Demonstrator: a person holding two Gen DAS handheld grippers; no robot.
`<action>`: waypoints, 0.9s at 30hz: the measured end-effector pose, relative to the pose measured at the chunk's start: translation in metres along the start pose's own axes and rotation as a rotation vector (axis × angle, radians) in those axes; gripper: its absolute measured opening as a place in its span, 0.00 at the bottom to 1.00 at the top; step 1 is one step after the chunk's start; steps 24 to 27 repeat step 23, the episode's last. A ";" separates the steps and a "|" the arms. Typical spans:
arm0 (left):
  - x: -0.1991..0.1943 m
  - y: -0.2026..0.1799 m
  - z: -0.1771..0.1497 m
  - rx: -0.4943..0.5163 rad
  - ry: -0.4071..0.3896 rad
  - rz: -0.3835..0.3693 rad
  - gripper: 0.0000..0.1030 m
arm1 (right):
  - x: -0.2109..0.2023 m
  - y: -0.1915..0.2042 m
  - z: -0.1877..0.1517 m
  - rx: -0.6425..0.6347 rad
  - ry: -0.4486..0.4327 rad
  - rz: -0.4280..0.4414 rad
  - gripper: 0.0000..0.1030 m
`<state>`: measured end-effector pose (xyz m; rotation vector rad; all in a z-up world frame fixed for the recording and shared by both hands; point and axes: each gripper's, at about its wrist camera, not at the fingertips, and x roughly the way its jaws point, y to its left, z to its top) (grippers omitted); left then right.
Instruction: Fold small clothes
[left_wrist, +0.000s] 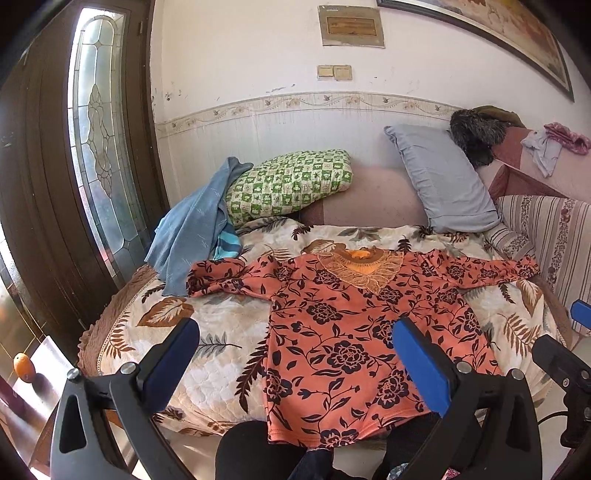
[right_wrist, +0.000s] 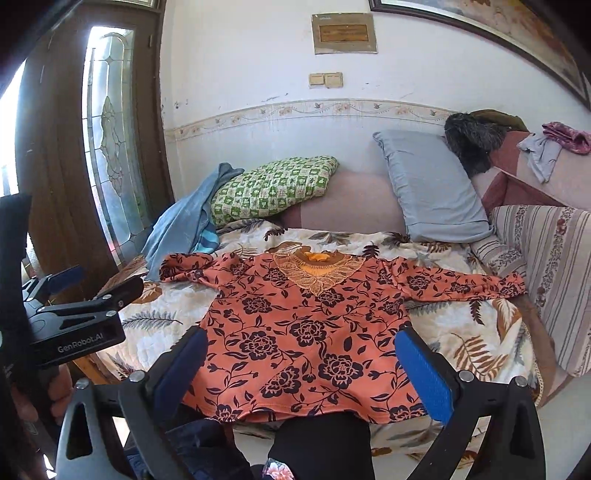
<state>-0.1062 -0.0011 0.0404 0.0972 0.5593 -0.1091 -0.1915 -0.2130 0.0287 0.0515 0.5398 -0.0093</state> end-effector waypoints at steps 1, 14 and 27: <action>0.001 -0.001 0.001 -0.005 0.010 -0.008 1.00 | 0.001 -0.001 0.001 0.002 0.003 -0.004 1.00; 0.009 -0.017 0.009 0.015 0.039 -0.050 1.00 | 0.006 -0.022 0.010 0.054 -0.012 -0.025 1.00; 0.018 -0.022 0.008 0.017 0.055 -0.048 1.00 | 0.021 -0.026 0.008 0.063 0.012 -0.010 1.00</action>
